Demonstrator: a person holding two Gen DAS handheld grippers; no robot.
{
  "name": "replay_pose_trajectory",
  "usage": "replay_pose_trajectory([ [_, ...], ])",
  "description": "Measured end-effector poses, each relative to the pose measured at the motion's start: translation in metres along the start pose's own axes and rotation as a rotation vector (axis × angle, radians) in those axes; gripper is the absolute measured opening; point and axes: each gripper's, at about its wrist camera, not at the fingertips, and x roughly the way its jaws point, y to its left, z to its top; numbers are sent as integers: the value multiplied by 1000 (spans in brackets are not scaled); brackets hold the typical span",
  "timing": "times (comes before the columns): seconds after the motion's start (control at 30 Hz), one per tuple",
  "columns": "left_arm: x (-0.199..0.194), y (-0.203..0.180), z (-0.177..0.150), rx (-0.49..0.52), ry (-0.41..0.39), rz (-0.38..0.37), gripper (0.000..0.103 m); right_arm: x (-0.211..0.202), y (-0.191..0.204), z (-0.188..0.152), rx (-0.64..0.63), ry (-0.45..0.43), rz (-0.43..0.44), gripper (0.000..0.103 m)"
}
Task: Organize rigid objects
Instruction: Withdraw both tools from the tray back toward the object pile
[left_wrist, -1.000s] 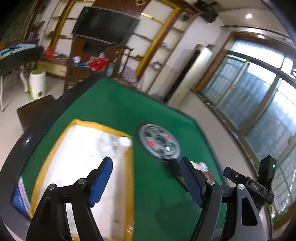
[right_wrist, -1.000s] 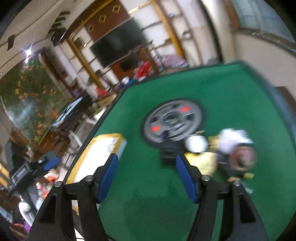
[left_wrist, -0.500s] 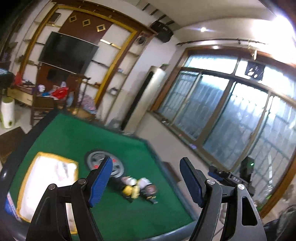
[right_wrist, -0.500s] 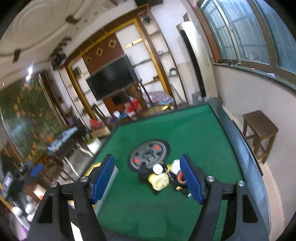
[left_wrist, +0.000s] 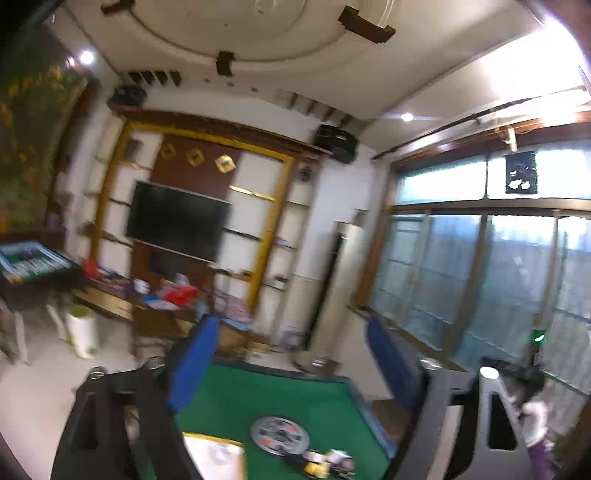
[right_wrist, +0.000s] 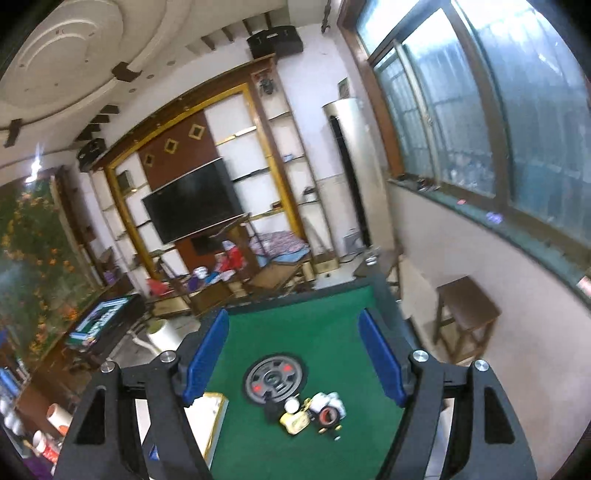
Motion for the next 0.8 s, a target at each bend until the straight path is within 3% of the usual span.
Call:
replay_pose_trajectory([
  [0.1,-1,0,5,90,-8,108,102,-11,17,34,-57,-14,-86,89],
  [0.17,8,4,-18,120,19,102,102,-10,27,35,-96,-31,-104,94],
  [0.23,24,4,-50,143,78,62,102,5,33,18,-115,-14,-68,97],
  [0.37,80,-1,-152,163,245,-27,102,81,42,-67,-165,145,-9,97],
  [0.5,144,-11,-263,98,411,-190,102,175,39,-185,-160,348,81,97],
  [0.57,166,-21,-304,66,444,-221,102,219,35,-240,-128,433,133,97],
  [0.67,213,-32,-363,60,499,-156,102,267,22,-288,-54,491,188,97],
  [0.73,230,-36,-390,76,531,-133,102,291,13,-311,-14,466,181,97],
  [0.8,250,-40,-410,105,573,-104,102,311,5,-314,-27,388,113,97],
])
